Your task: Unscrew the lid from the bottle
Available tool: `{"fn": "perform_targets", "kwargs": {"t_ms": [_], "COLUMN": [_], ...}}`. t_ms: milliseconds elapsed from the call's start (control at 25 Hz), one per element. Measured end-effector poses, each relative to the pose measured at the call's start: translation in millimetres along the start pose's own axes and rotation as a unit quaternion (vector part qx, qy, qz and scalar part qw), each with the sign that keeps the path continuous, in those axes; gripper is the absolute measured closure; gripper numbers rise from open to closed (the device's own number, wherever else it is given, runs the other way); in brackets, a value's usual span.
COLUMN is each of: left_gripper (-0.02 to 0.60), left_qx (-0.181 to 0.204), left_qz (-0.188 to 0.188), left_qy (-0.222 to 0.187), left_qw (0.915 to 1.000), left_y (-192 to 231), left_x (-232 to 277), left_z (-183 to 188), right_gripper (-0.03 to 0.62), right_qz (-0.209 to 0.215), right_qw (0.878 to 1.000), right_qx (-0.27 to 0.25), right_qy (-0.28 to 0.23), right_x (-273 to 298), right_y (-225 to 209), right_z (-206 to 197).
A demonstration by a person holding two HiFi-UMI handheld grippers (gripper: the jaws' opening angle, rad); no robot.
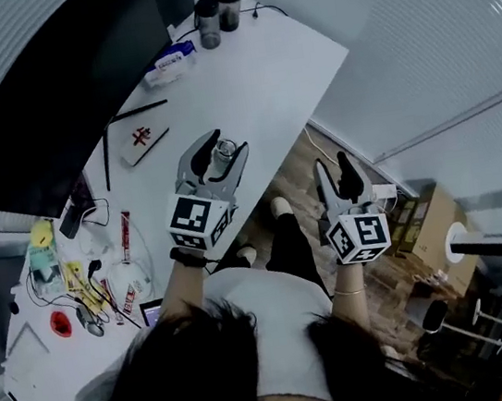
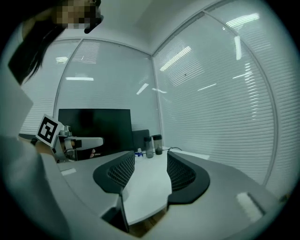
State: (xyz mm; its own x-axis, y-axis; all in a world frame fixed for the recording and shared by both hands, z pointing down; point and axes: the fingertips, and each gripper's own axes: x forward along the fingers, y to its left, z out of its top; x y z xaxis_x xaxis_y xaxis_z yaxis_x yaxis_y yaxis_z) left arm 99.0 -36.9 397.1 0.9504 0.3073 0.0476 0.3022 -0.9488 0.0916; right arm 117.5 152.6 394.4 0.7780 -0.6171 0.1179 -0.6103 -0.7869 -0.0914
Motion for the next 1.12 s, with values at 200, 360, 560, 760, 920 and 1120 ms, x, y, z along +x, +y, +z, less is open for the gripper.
{"fn": "perform_targets", "kwargs": {"t_ms": [200, 360, 560, 760, 920, 1120], "left_gripper": [0.328, 0.324, 0.322, 0.317, 0.316, 0.316], "left_qx": [-0.007, -0.009, -0.014, -0.012, -0.007, -0.007], "left_qz": [0.115, 0.205, 0.326, 0.412, 0.464, 0.505], "left_qy": [-0.023, -0.043, -0.06, -0.059, -0.057, -0.051], "left_qw": [0.993, 0.9778, 0.9435, 0.9093, 0.8842, 0.8618], "left_y": [55.7, 90.3, 112.7, 107.2, 89.0, 65.7], "left_x": [0.6, -5.9, -34.6, -62.2, -91.2, -117.6], "left_z": [10.2, 23.0, 24.4, 16.2, 12.9, 5.0], "right_gripper": [0.39, 0.381, 0.375, 0.375, 0.376, 0.375], "right_qz": [0.137, 0.231, 0.358, 0.455, 0.517, 0.563], "right_qw": [0.99, 0.972, 0.932, 0.888, 0.853, 0.823], "right_qx": [-0.017, -0.03, -0.047, -0.05, -0.049, -0.046], "right_qy": [0.009, 0.02, 0.036, 0.047, 0.057, 0.059], "right_x": [91.4, 148.1, 197.5, 213.8, 207.4, 189.4], "right_y": [20.0, 37.4, 74.6, 105.7, 131.4, 151.7], "right_z": [15.5, 27.5, 31.4, 23.1, 15.0, 9.8]}}
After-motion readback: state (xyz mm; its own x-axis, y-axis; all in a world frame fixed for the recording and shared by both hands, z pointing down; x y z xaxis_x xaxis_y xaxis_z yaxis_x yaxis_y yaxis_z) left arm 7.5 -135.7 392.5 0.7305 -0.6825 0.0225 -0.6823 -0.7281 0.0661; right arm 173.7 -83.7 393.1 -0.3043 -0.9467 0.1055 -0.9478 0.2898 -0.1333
